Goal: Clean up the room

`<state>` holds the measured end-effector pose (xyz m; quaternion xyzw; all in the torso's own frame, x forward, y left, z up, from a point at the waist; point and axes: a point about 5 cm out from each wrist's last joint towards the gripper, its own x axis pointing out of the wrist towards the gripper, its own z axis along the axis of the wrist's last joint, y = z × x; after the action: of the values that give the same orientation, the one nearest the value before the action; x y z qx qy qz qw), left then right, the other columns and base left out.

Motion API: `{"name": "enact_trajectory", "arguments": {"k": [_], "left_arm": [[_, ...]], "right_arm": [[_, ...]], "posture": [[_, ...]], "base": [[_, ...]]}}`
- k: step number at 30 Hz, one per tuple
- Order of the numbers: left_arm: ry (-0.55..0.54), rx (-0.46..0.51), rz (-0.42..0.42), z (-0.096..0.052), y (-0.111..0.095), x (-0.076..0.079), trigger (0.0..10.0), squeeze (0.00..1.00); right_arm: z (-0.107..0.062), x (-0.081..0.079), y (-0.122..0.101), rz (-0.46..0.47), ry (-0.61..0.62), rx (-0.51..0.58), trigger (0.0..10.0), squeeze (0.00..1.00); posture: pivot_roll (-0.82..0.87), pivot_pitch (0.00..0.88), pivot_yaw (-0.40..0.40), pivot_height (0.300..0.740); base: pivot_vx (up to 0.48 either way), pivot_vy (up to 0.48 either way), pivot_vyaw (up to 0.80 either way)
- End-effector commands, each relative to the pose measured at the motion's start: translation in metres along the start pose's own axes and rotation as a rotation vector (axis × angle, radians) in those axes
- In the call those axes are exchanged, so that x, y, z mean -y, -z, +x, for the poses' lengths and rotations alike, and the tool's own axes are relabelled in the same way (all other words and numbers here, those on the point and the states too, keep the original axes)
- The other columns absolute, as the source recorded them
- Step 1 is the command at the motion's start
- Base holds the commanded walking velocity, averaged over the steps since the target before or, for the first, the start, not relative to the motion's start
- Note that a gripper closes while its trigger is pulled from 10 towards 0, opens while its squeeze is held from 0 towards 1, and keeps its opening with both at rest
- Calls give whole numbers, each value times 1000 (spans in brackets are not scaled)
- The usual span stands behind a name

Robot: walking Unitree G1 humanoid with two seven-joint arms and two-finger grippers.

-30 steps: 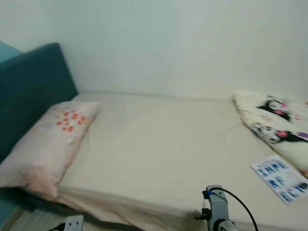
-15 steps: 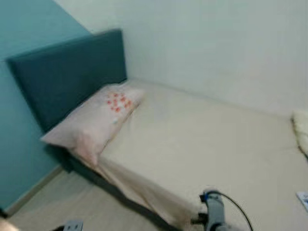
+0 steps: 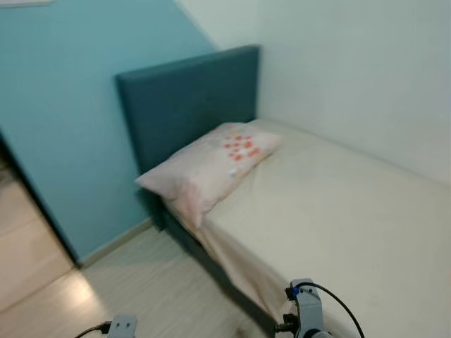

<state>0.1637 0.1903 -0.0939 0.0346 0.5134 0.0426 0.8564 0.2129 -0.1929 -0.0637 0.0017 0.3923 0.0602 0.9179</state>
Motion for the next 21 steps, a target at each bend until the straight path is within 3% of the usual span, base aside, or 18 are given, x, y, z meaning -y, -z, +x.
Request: {"name": "enact_trajectory", "arguments": {"k": [1,5,8,9,14,21], "left_arm": [[2,4,19,0,-3,2,10000,0],[2,0,24,0,-1,3,10000,0],[2,-1,25,0,-1,3,10000,0],[14,-11,53,0,2,8,10000,0],[26,-19,79,-1,6,14,10000,0],[-5,-1,90,0,-1,2,10000,0]], "right_arm": [[-1,0,8,6,10,-38,10000,0],[-8,6,29,51,53,-115,10000,0],[-9,7,33,57,61,-129,10000,0],[-15,8,49,59,75,-175,10000,0],[-21,9,62,62,84,-214,10000,0],[-24,9,71,50,93,-247,10000,0]], "posture": [[-94,0,-10,740],[-88,0,-14,740],[-88,0,-14,740],[-78,0,-24,740],[-78,0,-26,740],[-77,0,-27,740]], "base": [[0,0,738],[0,0,738],[0,0,738],[0,0,738],[0,0,738],[0,0,736]]}}
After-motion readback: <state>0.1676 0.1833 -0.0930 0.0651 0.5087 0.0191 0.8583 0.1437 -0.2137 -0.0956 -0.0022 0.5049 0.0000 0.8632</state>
